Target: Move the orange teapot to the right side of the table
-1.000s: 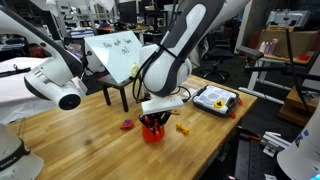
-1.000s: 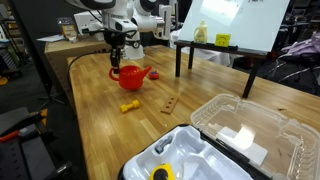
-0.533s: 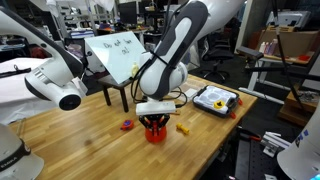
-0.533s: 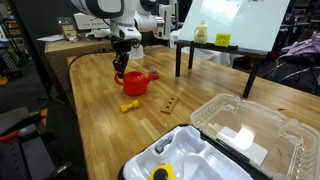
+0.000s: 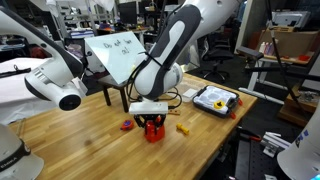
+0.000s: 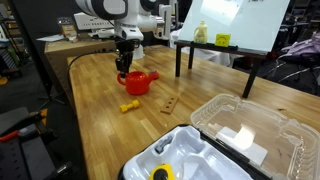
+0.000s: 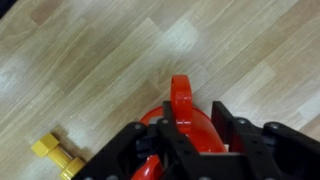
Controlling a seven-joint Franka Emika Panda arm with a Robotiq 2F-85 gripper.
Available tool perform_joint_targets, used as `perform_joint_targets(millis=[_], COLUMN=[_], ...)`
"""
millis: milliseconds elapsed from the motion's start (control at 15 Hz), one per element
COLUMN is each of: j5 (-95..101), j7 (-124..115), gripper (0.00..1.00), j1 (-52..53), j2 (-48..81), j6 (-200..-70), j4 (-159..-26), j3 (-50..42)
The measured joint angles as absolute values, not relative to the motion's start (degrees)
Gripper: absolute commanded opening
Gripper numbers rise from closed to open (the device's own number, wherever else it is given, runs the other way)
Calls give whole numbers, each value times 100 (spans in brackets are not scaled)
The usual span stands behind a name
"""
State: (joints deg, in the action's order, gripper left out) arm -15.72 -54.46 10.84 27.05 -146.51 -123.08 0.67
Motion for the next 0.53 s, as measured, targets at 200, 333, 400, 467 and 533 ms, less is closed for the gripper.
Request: perform_joint_targets(millis=[200,333,400,467,533], j5=[-1546,-1489,-1462,-1454,-1453], j7=[-5441,-5424,-5395,-5341,-5254], gripper=[96,100,100,100,100], j1=[1134,1223,1276,1324,1363], j2=[2694,2615,2549,2460,2350], j6=[-14660,-14662,-14672,-14704,-14750], j4=[-12231,-12245,-12280,-12333,-12410], j3=[152,211,257,320,402])
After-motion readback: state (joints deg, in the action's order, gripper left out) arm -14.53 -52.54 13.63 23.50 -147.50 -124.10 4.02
